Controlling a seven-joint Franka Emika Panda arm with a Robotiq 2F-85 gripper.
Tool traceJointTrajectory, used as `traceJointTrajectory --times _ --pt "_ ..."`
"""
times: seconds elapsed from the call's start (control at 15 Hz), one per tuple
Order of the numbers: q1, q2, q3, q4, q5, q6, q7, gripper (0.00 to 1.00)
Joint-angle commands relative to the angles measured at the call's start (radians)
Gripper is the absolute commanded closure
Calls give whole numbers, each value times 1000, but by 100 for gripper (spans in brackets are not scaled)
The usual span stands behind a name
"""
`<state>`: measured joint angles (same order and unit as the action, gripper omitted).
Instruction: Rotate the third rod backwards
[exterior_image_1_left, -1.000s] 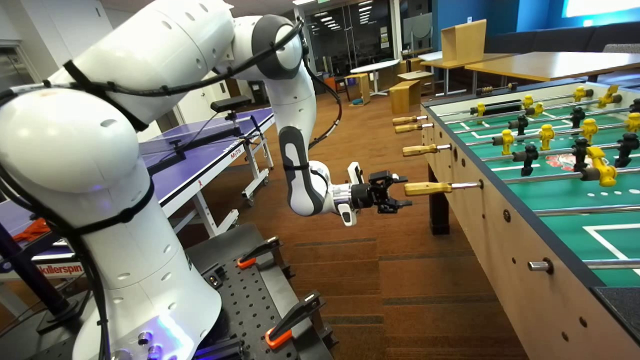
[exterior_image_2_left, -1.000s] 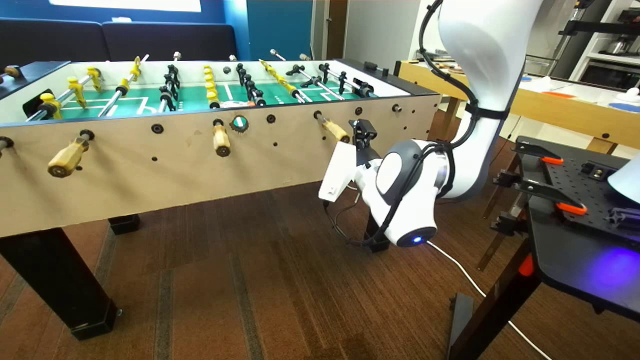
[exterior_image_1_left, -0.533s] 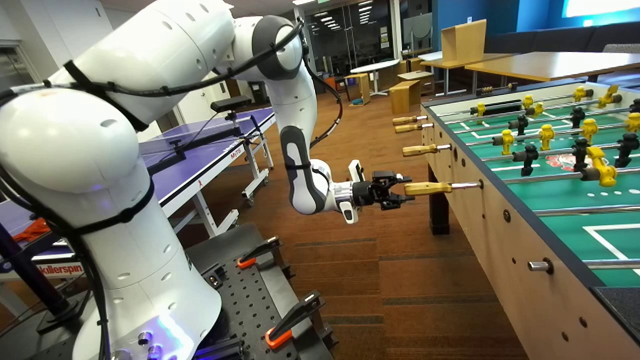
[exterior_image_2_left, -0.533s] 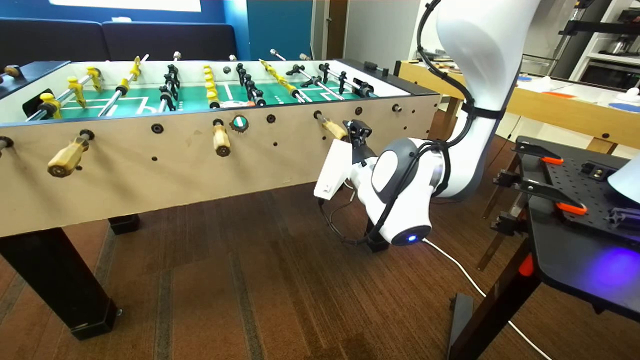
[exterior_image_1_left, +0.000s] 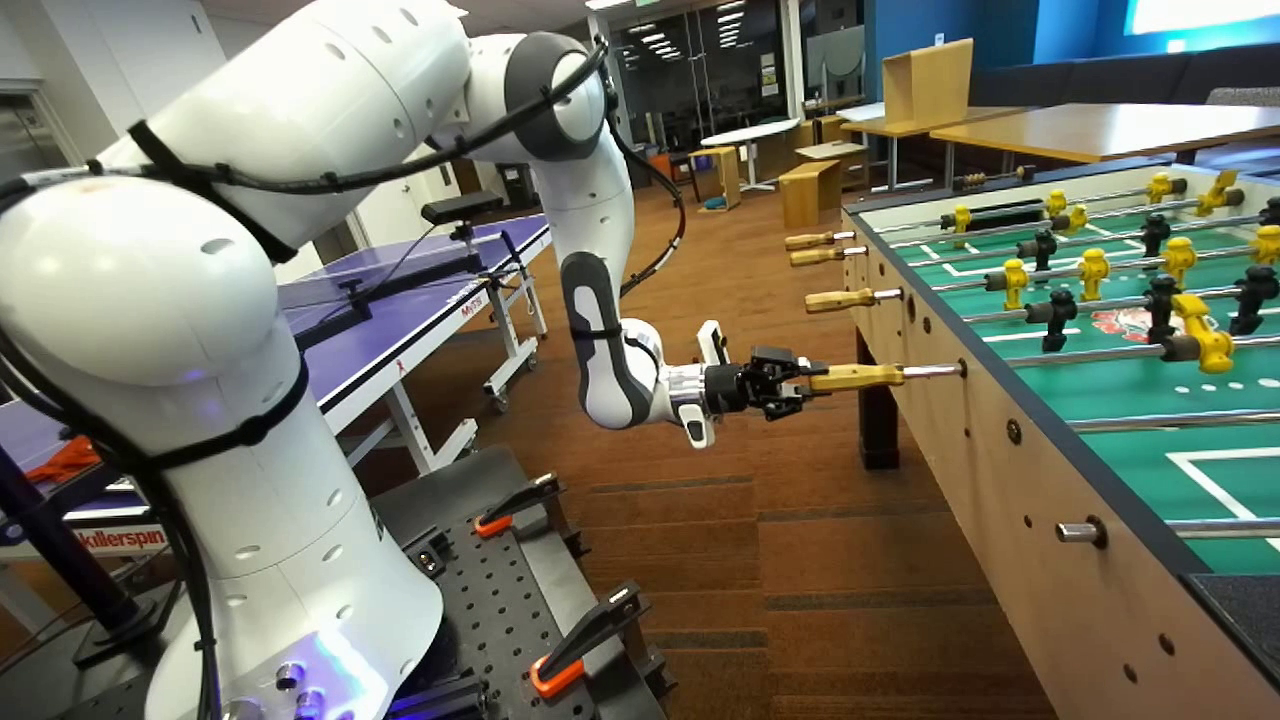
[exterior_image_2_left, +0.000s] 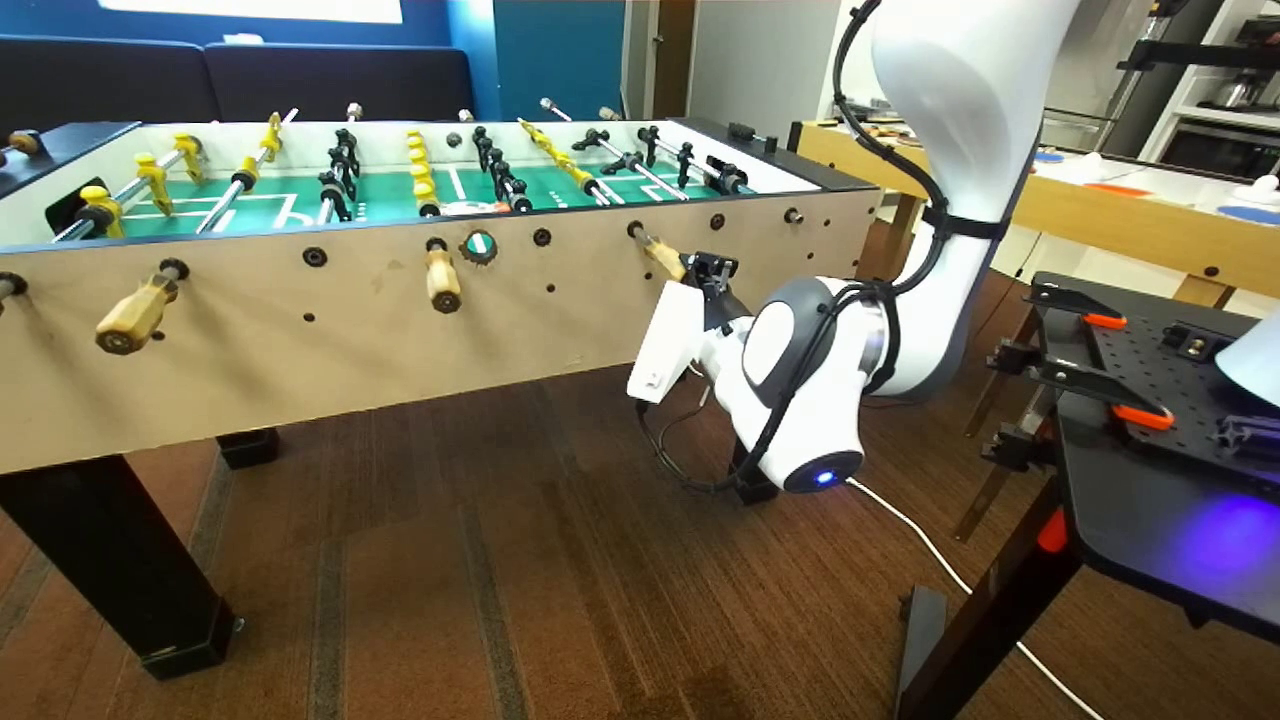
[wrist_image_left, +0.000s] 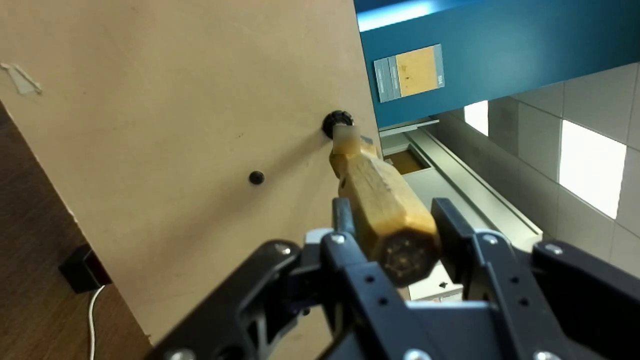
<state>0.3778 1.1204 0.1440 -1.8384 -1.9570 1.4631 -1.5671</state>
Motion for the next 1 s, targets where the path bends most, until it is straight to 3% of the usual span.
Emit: traceJointTrajectory --times 0.0,0.93 --pt "-25 -16 15 -2 37 -6 73 82" --pt "-78 -32 52 -19 89 46 674 82"
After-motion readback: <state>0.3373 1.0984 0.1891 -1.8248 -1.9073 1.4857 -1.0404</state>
